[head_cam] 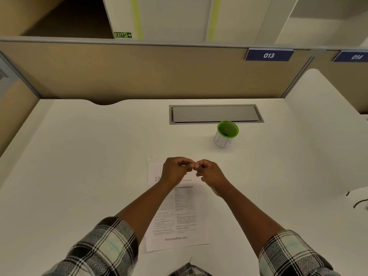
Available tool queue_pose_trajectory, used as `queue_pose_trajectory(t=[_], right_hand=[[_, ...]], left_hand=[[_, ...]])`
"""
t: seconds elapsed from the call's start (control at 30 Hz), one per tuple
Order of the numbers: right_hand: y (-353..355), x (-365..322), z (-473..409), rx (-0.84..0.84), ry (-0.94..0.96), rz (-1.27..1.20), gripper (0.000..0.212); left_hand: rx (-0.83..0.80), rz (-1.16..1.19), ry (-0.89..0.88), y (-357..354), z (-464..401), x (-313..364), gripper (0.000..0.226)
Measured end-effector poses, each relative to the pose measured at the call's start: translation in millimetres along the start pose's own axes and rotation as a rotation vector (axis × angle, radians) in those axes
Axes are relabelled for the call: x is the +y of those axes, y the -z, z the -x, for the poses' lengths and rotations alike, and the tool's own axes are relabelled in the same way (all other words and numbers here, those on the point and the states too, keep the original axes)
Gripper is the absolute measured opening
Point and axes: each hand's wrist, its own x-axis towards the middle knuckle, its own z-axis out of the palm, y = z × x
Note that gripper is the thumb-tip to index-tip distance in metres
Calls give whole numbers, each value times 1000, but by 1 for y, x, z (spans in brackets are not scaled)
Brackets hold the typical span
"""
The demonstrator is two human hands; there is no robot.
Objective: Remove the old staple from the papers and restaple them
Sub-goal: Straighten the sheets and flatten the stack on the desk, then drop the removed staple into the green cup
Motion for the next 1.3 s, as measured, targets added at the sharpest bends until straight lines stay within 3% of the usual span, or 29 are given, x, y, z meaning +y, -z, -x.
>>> queue_pose_trajectory(t=[0.13, 0.27, 0.37, 0.53, 0.7, 1.13, 1.3], right_hand=[[13, 0, -19, 118, 29, 110, 17], [37, -11, -41, 258, 122, 286, 12], [63, -24, -57, 393, 199, 517, 18], [108, -49, -93, 539, 146, 812, 20], [134, -49, -130, 489, 97, 1050, 21], [142, -55, -164, 335, 53, 1319, 12], [141, -59, -150, 475, 152, 1229, 21]], left_hand=[[27, -470, -153, -2, -13, -10, 26], [-68, -904, -110, 2, -16, -45, 72], [-129, -1114, -111, 0, -19, -66, 88], [-130, -1159, -166, -5, -21, -87, 87], [-114, -1155, -165, -10, -20, -109, 86], [-62, -1154, -172, -15, -23, -123, 86], [-89, -1143, -149, -13, -22, -118, 85]])
